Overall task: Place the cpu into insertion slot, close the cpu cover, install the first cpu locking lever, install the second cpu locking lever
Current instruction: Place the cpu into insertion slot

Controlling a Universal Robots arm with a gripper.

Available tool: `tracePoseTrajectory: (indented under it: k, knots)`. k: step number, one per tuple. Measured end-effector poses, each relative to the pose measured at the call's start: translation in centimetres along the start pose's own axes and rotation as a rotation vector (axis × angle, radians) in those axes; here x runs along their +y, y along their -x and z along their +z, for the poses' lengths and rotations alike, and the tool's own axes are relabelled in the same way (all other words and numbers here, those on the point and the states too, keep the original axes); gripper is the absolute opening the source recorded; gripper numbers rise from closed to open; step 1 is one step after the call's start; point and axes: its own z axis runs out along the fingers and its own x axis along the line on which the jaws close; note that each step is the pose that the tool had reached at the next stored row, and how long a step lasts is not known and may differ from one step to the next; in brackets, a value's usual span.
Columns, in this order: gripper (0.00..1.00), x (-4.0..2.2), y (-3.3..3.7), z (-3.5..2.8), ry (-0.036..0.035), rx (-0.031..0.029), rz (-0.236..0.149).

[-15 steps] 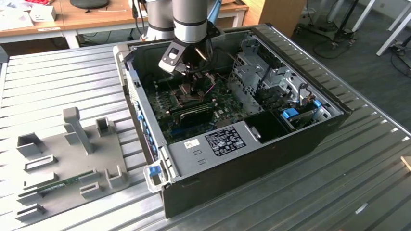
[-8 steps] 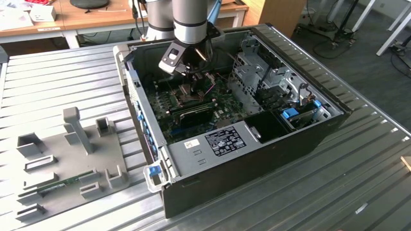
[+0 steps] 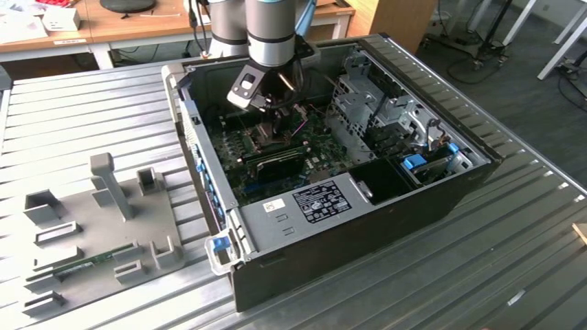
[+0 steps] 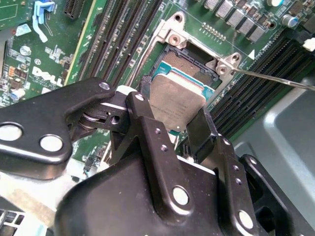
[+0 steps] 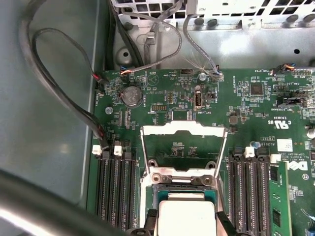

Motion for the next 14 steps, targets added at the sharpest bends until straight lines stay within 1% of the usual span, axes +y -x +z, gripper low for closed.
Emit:
tracePoseTrajectory:
  k: [2,8,14]
  knots:
    - [0.54,-0.01,0.00,0.13,0.0000,0.0000,0.000]
    - [0.54,-0.02,0.00,0.15,0.0000,0.0000,0.000]
    - [0.54,-0.13,0.01,0.41,0.0000,0.0000,0.000]
